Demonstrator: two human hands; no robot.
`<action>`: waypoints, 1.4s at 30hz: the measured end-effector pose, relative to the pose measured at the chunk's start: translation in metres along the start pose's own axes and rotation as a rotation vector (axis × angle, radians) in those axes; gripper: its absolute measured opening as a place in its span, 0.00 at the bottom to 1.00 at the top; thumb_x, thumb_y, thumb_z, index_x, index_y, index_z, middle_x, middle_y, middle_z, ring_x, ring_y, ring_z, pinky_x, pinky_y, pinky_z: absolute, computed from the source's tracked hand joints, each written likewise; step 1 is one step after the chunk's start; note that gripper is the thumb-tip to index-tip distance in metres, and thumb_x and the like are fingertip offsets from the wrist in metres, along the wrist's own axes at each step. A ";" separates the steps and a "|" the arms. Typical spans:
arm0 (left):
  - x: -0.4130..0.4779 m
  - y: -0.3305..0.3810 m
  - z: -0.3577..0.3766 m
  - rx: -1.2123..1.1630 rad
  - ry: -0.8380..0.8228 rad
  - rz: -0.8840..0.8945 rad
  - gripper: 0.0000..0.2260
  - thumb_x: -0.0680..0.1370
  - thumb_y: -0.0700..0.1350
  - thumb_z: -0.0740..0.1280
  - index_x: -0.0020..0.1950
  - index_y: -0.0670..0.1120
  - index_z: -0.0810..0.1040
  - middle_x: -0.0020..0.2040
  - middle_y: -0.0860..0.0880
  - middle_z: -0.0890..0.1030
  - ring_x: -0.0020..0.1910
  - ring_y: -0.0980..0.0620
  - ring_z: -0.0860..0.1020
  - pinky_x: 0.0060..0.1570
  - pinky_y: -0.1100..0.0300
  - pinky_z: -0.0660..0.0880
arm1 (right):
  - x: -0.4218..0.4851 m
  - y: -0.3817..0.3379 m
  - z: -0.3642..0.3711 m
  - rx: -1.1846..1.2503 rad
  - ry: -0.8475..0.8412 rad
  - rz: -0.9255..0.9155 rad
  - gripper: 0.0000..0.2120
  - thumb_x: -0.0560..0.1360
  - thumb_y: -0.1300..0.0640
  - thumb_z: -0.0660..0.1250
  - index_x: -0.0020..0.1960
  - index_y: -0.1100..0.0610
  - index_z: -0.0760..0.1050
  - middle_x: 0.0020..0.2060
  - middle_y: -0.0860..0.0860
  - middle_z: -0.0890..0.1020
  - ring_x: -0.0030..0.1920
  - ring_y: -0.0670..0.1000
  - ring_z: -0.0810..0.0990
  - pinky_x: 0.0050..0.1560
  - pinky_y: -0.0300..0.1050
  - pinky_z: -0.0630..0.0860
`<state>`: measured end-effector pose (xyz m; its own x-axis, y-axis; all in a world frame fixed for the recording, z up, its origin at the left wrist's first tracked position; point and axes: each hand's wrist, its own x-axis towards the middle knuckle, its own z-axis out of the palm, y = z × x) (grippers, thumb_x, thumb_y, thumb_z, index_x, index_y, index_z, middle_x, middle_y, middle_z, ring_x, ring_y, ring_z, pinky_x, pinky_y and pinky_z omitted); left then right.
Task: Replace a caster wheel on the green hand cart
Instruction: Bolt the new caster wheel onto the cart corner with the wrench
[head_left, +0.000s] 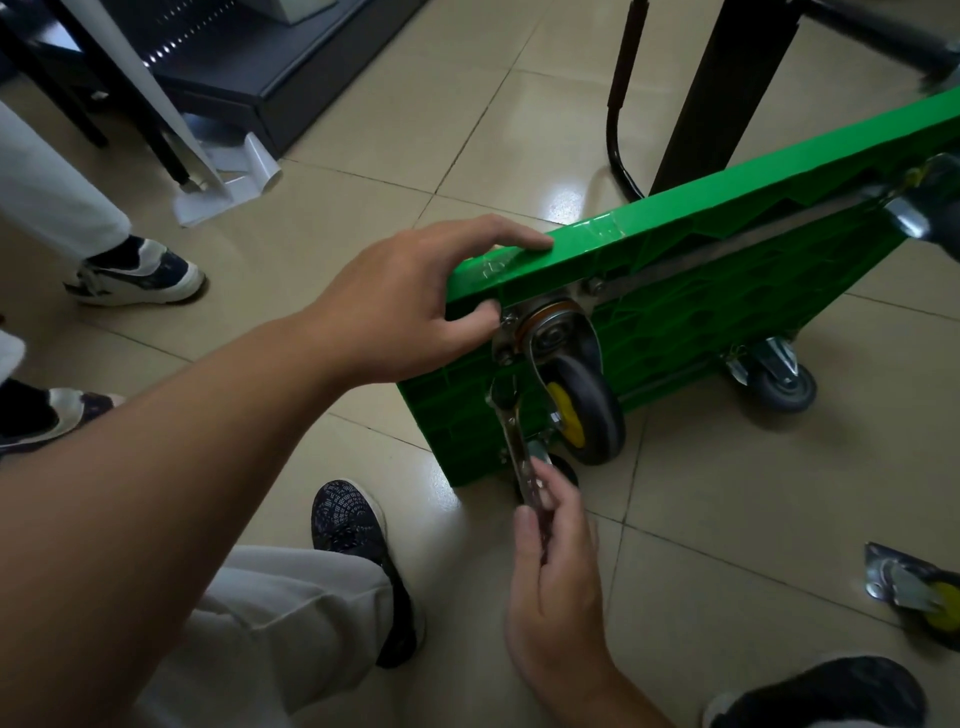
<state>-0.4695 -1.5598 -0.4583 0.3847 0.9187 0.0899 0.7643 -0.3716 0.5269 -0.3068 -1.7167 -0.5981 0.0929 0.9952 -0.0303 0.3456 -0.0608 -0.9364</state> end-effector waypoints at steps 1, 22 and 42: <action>0.000 0.000 0.001 0.002 0.007 0.000 0.24 0.77 0.52 0.64 0.73 0.64 0.71 0.68 0.59 0.78 0.51 0.50 0.80 0.50 0.46 0.80 | 0.006 -0.001 0.003 -0.021 0.046 -0.037 0.18 0.81 0.43 0.53 0.68 0.26 0.62 0.59 0.26 0.73 0.61 0.40 0.73 0.58 0.33 0.71; -0.002 0.002 0.002 -0.003 0.020 -0.024 0.24 0.77 0.52 0.65 0.74 0.63 0.71 0.63 0.64 0.76 0.55 0.50 0.79 0.51 0.46 0.80 | 0.069 0.042 0.035 -0.036 0.138 0.025 0.14 0.83 0.62 0.64 0.67 0.60 0.77 0.59 0.58 0.82 0.61 0.59 0.80 0.62 0.62 0.77; -0.002 0.002 0.005 0.041 0.067 -0.052 0.23 0.77 0.54 0.65 0.72 0.66 0.72 0.57 0.66 0.77 0.45 0.53 0.77 0.47 0.51 0.78 | 0.103 0.030 0.054 -0.660 -0.060 -0.139 0.12 0.81 0.56 0.53 0.56 0.58 0.73 0.40 0.55 0.80 0.37 0.55 0.81 0.34 0.40 0.67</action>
<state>-0.4665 -1.5629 -0.4615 0.3093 0.9434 0.1201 0.8037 -0.3268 0.4972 -0.3379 -1.6120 -0.6480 -0.0389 0.9985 0.0384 0.8501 0.0533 -0.5239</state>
